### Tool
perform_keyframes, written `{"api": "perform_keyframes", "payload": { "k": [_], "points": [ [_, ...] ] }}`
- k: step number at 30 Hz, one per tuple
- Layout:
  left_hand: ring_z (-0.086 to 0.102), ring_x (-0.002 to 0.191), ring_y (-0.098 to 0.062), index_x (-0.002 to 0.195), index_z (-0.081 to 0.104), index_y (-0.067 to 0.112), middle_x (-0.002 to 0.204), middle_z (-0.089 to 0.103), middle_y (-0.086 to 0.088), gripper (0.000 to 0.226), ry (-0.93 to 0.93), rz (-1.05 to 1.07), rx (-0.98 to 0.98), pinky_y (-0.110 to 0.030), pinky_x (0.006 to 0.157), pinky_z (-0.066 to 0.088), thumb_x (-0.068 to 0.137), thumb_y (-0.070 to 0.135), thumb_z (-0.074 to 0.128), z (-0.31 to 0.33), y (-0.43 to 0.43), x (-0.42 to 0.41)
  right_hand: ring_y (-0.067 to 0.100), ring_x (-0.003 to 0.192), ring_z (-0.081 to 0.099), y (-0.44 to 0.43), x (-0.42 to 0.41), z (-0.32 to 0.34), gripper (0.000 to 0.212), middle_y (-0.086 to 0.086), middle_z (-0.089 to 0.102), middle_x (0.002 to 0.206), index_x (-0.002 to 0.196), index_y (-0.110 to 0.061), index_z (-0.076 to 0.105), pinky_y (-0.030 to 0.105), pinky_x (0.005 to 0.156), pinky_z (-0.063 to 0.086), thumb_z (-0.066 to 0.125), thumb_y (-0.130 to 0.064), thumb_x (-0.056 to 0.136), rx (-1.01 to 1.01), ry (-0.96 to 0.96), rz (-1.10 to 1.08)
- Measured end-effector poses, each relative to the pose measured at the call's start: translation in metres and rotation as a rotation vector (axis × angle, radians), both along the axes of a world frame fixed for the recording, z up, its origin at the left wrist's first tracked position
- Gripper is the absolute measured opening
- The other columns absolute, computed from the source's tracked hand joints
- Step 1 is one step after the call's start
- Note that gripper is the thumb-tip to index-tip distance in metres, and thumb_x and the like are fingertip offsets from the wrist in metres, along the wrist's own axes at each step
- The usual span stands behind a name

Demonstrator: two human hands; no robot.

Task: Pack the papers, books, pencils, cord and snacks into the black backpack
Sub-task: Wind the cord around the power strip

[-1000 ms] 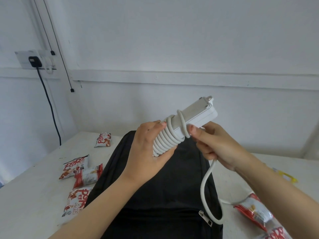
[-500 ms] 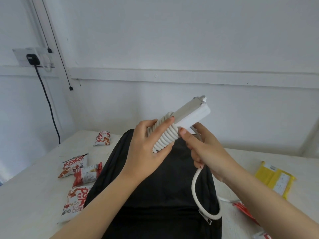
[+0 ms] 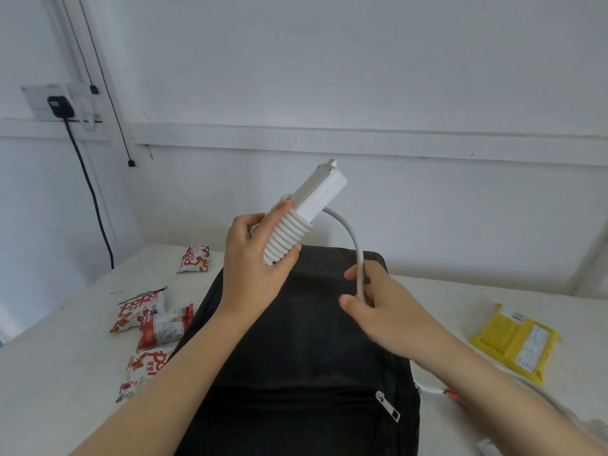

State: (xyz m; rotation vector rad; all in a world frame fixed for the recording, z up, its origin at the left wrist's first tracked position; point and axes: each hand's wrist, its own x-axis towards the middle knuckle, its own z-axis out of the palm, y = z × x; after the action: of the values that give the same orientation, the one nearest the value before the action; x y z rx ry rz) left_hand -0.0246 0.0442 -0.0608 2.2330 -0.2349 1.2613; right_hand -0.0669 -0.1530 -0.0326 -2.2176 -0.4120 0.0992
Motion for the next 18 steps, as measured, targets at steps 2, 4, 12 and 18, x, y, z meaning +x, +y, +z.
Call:
{"api": "perform_keyframes", "payload": {
  "k": [2, 4, 12, 18],
  "points": [
    [0.048, 0.099, -0.016, 0.136, 0.044, 0.027, 0.113, 0.047, -0.010, 0.071, 0.044, 0.047, -0.073, -0.019, 0.077, 0.044, 0.074, 0.026, 0.077, -0.002, 0.005, 0.002, 0.007, 0.061, 0.048, -0.002, -0.005, -0.004, 0.020, -0.011, 0.048, 0.071, 0.116, -0.025, 0.046, 0.018, 0.055, 0.038, 0.045, -0.031, 0.097, -0.331, -0.225, 0.011],
    [0.049, 0.099, -0.018, 0.136, 0.045, 0.026, 0.113, 0.047, -0.012, 0.070, 0.077, 0.093, -0.078, -0.026, 0.077, 0.047, 0.074, 0.026, 0.077, -0.003, 0.010, 0.003, 0.011, 0.058, 0.042, -0.003, -0.010, -0.004, 0.014, -0.010, 0.045, 0.068, 0.105, -0.024, 0.051, 0.020, 0.047, 0.030, 0.045, -0.033, 0.096, -0.543, -0.532, -0.025],
    [0.045, 0.097, -0.018, 0.136, 0.046, 0.029, 0.113, 0.048, -0.012, 0.067, 0.204, 0.127, -0.001, -0.028, 0.075, 0.043, 0.076, 0.028, 0.075, -0.007, -0.001, 0.009, 0.012, 0.041, 0.015, 0.003, -0.008, 0.019, 0.043, -0.006, 0.037, 0.042, 0.061, -0.019, 0.031, 0.017, 0.049, -0.005, 0.070, -0.023, 0.077, -0.762, -0.981, 0.042],
    [0.046, 0.096, -0.017, 0.136, 0.046, 0.033, 0.110, 0.048, -0.007, 0.066, 0.231, 0.080, 0.063, -0.027, 0.074, 0.043, 0.077, 0.029, 0.075, -0.005, -0.006, 0.010, 0.016, 0.041, 0.017, -0.007, -0.003, 0.038, 0.029, -0.007, 0.023, 0.050, 0.062, -0.018, 0.030, 0.019, 0.043, 0.005, 0.047, -0.026, 0.085, -0.728, -1.101, 0.177]
  ]
}}
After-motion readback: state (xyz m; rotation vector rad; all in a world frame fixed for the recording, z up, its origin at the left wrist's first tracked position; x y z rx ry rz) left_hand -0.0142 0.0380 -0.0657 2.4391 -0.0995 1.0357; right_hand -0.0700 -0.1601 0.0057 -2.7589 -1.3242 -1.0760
